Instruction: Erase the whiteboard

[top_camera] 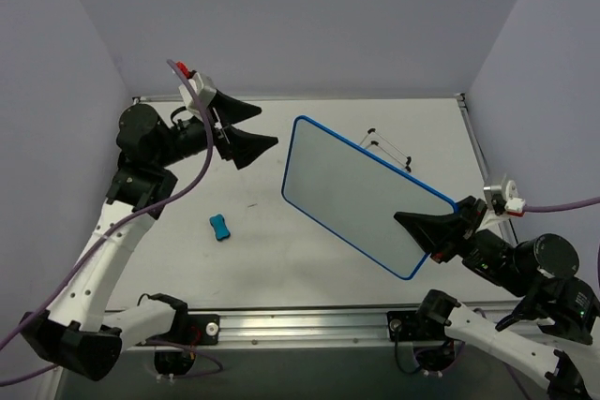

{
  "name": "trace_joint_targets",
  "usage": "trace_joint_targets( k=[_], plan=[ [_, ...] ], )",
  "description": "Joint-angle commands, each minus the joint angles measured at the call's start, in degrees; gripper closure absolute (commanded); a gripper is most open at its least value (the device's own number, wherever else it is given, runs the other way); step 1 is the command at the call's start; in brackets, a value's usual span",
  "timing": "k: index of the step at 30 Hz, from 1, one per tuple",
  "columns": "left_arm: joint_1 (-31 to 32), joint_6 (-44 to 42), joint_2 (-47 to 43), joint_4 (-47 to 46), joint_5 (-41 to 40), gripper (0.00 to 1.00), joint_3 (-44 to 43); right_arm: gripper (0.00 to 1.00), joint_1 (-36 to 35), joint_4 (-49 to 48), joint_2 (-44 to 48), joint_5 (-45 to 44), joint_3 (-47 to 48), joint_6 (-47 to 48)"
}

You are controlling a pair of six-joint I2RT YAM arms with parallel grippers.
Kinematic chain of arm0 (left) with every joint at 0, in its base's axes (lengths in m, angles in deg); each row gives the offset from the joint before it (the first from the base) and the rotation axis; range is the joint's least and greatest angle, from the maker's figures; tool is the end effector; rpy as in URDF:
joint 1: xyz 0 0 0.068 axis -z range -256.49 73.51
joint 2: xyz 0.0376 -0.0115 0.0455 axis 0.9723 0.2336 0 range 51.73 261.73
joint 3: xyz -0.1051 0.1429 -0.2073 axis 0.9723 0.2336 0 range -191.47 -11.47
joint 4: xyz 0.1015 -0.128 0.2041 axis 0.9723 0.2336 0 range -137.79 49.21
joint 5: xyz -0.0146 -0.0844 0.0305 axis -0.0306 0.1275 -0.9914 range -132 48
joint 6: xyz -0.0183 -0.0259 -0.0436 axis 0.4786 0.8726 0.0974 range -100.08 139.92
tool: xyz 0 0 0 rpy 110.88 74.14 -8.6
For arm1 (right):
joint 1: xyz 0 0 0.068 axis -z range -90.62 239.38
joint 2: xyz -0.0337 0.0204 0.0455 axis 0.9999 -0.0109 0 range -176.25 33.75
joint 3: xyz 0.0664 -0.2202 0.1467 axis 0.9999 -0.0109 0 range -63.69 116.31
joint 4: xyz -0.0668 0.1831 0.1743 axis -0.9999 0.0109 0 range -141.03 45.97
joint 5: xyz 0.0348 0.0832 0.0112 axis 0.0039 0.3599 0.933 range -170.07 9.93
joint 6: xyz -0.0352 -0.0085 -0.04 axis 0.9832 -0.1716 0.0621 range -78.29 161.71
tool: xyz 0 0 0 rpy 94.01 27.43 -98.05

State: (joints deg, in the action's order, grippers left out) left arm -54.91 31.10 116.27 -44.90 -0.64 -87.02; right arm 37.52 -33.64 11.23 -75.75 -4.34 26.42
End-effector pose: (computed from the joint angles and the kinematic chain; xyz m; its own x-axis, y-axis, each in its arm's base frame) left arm 0.2099 -0.1084 0.4718 -0.0426 -0.1396 -0.9893 0.8932 0.4384 -0.1003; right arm 0.0223 0.0328 0.4460 -0.0201 0.4001 -0.9163 -0.8530 0.4712 0.2244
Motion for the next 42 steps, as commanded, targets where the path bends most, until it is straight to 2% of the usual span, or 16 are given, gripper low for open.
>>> trace_joint_targets(
  k=[1, 5, 6, 7, 9, 15, 18, 24, 25, 26, 27, 32, 36, 37, 39, 42],
  plan=[
    [-0.9, 23.6, 4.3, -36.4, 18.6, 0.06, 7.3, 1.00, -0.4, -10.5, -2.3, 5.1, 5.2, -1.7],
    [-0.5, 37.9, 9.6, -56.0, 25.2, 0.06, 8.4, 1.00, -0.4, -12.7, -3.2, 6.8, 6.5, -3.7],
    [0.0, 41.6, 11.5, -62.1, 26.6, 0.06, 8.9, 1.00, -0.4, -13.2, -3.3, 6.8, 6.6, -4.2],
    [0.2, 50.0, 12.3, -75.5, 27.4, 0.06, 9.4, 1.00, -0.4, -13.5, -3.6, 6.7, 6.7, -4.3],
    [0.2, 56.7, 14.5, -84.7, 28.7, 0.06, 9.7, 1.00, -0.4, -13.7, -4.4, 6.8, 7.0, -4.3],
    [1.4, 58.9, 15.9, -87.6, 30.3, 0.02, 10.7, 1.00, -0.4, -14.8, -4.9, 5.2, 6.9, -3.7],
    [2.4, 58.8, 16.6, -85.9, 32.3, 0.29, 9.6, 1.00, -0.6, -14.8, -5.9, 6.1, 8.1, -2.6],
    [3.6, 57.8, 14.5, -84.0, 32.5, 0.33, 10.8, 1.00, -1.0, -14.8, -9.5, 8.1, 10.2, -0.7],
    [3.9, 57.2, 14.0, -83.2, 32.7, 0.50, 10.8, 1.00, -1.0, -15.4, -10.0, 8.4, 10.1, -0.7],
    [4.3, 56.7, 13.3, -82.5, 32.7, 0.82, 10.6, 1.00, -1.0, -15.5, -10.7, 8.7, 10.0, -0.6],
    [4.4, 55.4, 12.7, -80.3, 32.6, 0.96, 10.5, 1.00, -1.0, -15.6, -10.9, 8.9, 9.7, -0.4],
    [4.8, 48.5, 8.7, -72.8, 32.0, 0.98, 11.3, 1.00, -1.1, -12.1, -10.8, 5.2, 9.4, 1.7],
    [5.0, 33.3, 6.3, -54.4, 32.7, 0.98, 11.8, 0.51, -1.1, 2.4, -13.9, -3.1, 16.2, 5.1],
    [5.0, 30.2, 6.1, -50.1, 32.8, 0.98, 11.6, 0.28, -1.1, 9.2, -15.6, -4.1, 18.2, 6.0],
    [5.0, 19.0, 6.3, -35.6, 32.4, 0.98, 10.3, 0.24, -1.1, 13.6, -16.2, -9.8, 23.9, 5.8],
    [5.0, 13.4, 8.3, -26.4, 32.5, 0.98, 7.4, 0.20, -1.3, 19.9, -17.0, -12.7, 32.3, 5.4]
  ],
)
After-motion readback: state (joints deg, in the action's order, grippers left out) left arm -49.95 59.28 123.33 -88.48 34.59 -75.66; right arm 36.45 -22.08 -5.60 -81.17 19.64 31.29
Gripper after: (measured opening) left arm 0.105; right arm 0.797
